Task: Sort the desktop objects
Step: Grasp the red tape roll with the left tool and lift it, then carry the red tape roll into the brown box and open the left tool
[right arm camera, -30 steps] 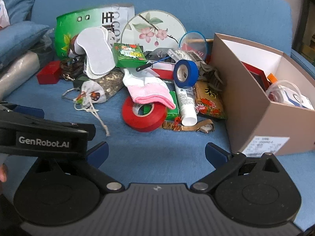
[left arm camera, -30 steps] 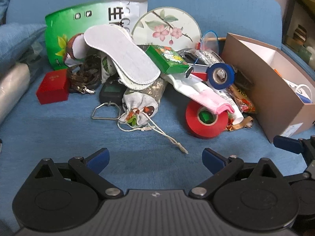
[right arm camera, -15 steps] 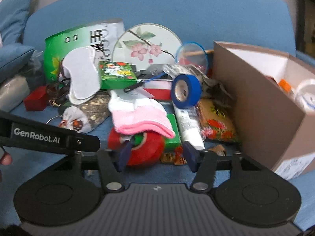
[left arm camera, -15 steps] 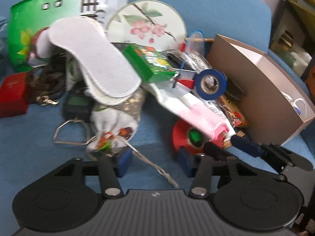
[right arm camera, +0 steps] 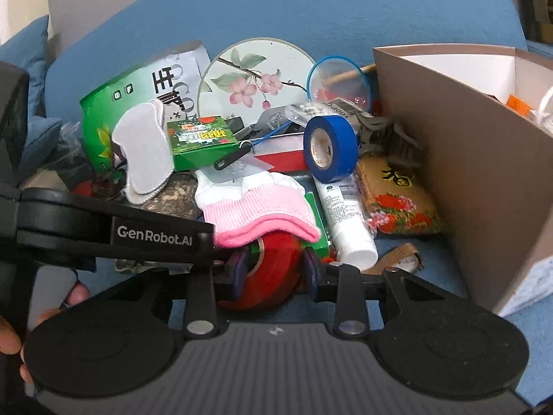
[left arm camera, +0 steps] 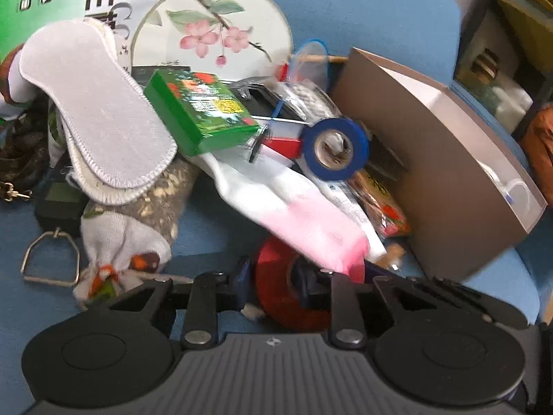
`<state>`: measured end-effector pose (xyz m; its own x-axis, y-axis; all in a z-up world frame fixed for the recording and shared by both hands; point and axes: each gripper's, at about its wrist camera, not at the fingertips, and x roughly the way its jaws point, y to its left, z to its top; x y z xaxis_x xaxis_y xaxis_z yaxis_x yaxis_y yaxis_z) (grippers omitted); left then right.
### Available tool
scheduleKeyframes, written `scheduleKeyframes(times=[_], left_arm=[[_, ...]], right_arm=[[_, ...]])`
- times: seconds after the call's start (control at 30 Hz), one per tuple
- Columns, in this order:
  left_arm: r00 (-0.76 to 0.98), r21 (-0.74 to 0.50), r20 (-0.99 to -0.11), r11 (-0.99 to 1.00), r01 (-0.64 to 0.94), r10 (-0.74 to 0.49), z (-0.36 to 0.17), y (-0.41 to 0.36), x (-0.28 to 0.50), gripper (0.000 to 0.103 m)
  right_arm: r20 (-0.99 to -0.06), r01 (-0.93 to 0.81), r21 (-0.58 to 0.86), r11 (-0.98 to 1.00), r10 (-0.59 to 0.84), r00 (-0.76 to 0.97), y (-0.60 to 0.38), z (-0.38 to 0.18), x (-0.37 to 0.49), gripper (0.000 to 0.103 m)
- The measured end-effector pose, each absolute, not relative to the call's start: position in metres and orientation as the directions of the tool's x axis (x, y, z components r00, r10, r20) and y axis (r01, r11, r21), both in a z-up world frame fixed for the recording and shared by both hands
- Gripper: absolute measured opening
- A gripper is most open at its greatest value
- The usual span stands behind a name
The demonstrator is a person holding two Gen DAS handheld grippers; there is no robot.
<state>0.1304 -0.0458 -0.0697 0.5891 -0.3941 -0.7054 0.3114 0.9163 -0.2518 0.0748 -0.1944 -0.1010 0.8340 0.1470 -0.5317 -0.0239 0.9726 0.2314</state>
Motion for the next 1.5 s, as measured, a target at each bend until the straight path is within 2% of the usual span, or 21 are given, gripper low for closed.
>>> scheduleKeyframes(times=[0.07, 0.17, 0.3, 0.53, 0.77, 1.07, 1.17, 1.33, 1.5], left_arm=[[0.588, -0.230, -0.709, 0.916, 0.329, -0.389, -0.064, -0.047, 0.118, 0.028], [0.550, -0.279, -0.733, 0.914, 0.295, -0.401, -0.061, -0.039, 0.101, 0.028], [0.488, -0.316, -0.760, 0.900, 0.299, -0.429, -0.063, -0.035, 0.070, 0.027], [0.488, -0.289, -0.755, 0.890, 0.352, -0.438, -0.059, -0.049, 0.046, 0.028], [0.498, -0.287, -0.758, 0.901, 0.326, -0.421, -0.066, -0.046, 0.049, 0.041], [0.475, -0.368, -0.746, 0.883, 0.291, -0.467, -0.074, -0.046, 0.061, 0.038], [0.476, -0.360, -0.749, 0.886, 0.293, -0.462, -0.075, -0.047, 0.064, 0.032], [0.467, -0.343, -0.765, 0.894, 0.286, -0.443, -0.068, -0.051, 0.060, 0.031], [0.540, -0.336, -0.695, 0.878, 0.339, -0.475, -0.027, -0.063, 0.048, 0.031]], right_arm=[[-0.542, -0.027, 0.218, 0.976, 0.144, 0.828, -0.193, -0.097, 0.068, 0.031], [-0.572, -0.039, 0.209, 0.977, 0.154, 0.806, -0.189, -0.088, 0.053, 0.031], [-0.608, -0.043, 0.298, 0.954, 0.224, 0.762, -0.197, -0.081, 0.021, 0.028], [-0.629, -0.008, 0.268, 0.963, 0.181, 0.756, -0.196, -0.076, -0.021, 0.029], [-0.642, 0.026, 0.258, 0.966, 0.152, 0.751, -0.199, -0.082, -0.016, 0.030], [-0.634, 0.049, 0.298, 0.953, 0.160, 0.757, -0.206, -0.085, -0.010, 0.030], [-0.637, 0.049, 0.318, 0.947, 0.176, 0.750, -0.207, -0.090, -0.003, 0.030], [-0.638, 0.048, 0.317, 0.947, 0.175, 0.750, -0.207, -0.091, -0.002, 0.027], [-0.575, 0.046, 0.268, 0.962, 0.122, 0.809, -0.213, -0.064, -0.016, 0.024]])
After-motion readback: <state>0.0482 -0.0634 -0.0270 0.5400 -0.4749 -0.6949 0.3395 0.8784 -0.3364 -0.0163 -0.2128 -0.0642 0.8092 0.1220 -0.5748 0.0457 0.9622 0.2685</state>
